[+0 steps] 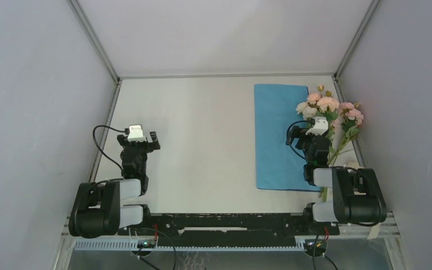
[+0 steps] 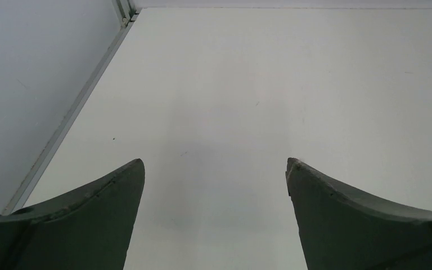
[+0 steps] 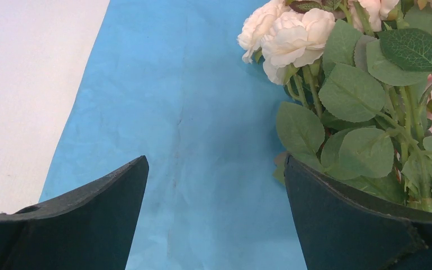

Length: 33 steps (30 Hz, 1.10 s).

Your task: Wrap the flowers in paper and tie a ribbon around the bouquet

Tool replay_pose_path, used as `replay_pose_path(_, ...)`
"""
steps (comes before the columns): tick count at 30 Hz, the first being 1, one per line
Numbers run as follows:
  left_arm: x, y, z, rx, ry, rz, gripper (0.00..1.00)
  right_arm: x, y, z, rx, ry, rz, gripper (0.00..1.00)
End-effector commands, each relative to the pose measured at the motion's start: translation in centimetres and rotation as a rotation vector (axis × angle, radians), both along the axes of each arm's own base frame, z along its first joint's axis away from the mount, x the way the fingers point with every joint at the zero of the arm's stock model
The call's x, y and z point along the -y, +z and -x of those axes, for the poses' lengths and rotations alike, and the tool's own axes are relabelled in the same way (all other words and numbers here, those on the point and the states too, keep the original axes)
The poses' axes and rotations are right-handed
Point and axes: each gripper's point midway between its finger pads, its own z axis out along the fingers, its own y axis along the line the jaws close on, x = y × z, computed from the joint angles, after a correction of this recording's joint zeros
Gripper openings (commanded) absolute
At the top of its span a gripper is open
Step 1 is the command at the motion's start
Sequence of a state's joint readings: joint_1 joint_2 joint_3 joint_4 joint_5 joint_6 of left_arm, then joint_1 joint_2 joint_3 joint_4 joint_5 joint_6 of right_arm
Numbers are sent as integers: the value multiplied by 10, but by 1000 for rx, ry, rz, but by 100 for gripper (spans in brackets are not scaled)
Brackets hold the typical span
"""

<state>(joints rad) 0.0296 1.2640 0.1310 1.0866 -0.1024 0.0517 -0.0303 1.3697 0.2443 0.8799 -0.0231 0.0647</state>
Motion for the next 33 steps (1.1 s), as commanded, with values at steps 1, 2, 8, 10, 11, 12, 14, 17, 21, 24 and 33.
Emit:
replay_pose_path(1, -2, 21, -7, 66, 10, 8, 100, 2, 27, -11, 90, -3, 15, 100)
replay_pose_path(2, -3, 21, -7, 66, 11, 8, 100, 2, 26, -11, 88, -2, 12, 100)
replay_pose_path(8, -2, 21, -7, 65, 10, 8, 100, 3, 26, -11, 89, 3, 6, 100)
replay_pose_path(10, -3, 22, -8, 65, 9, 11, 100, 7, 31, -12, 95, -27, 3, 100)
replay_pose_path(11, -4, 24, -8, 73, 12, 17, 100, 13, 37, -13, 88, -60, -4, 100)
replay_pose_path(12, -8, 27, -10, 67, 33, 30, 100, 15, 42, -12, 59, -78, -11, 100)
replay_pose_path(14, -16, 38, -18, -4, 65, 63, 100, 9, 61, -10, -1, -58, -69, 100)
replay_pose_path(17, -8, 72, -26, -147, -9, 11, 99, -25, 93, -3, -45, 84, -184, 79)
replay_pose_path(21, 29, 77, 2, -408, -270, -42, 92, -72, 90, 17, -250, 162, -197, 60)
replay_pose_path(24, 53, 70, 31, -520, -419, -14, 88, -93, 61, 36, -445, 141, -157, 56)
replay_pose_path(33, 63, 60, 93, -606, -521, -98, 84, -131, -25, 65, -830, 134, -113, 56)
